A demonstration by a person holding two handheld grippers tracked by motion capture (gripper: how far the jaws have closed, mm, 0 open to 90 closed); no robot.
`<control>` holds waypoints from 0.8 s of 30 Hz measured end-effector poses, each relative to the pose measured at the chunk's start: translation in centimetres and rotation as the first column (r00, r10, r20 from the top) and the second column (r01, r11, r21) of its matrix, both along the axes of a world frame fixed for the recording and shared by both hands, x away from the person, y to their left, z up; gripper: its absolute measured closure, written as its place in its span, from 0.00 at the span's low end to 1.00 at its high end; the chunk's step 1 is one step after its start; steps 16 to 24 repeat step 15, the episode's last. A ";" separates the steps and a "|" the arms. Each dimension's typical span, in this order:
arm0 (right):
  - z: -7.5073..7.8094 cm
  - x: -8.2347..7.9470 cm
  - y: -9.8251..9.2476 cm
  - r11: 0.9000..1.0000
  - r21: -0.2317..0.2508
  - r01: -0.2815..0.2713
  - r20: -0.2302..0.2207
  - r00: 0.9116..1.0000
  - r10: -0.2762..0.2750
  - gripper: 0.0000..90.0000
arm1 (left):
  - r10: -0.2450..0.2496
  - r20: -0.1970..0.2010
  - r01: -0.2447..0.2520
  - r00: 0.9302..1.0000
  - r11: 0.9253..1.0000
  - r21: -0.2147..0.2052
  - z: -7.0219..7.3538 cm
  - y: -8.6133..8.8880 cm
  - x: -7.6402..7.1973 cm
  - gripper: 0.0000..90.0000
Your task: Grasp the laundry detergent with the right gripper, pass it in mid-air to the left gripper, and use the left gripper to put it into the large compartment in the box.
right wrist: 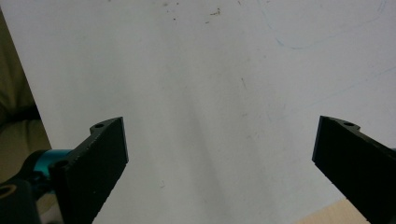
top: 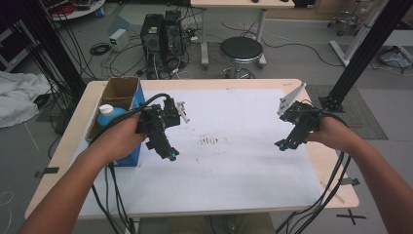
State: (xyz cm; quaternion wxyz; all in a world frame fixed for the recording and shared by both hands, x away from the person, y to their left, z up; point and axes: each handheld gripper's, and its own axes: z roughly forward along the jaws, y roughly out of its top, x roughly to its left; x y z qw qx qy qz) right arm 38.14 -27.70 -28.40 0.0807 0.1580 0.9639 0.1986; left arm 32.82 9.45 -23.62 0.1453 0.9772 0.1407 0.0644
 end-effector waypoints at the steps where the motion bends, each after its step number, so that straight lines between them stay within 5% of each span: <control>1: 0.0 0.0 0.0 1.000 -0.001 0.000 0.000 1.000 0.000 0.03 | 0.003 0.002 -0.003 1.000 1.000 0.000 0.0 0.0 0.0 0.13; 24: 0.0 -0.3 -0.1 1.000 0.004 0.000 0.004 1.000 0.000 0.03 | 0.017 0.009 -0.016 1.000 1.000 -0.004 0.2 0.3 0.4 0.13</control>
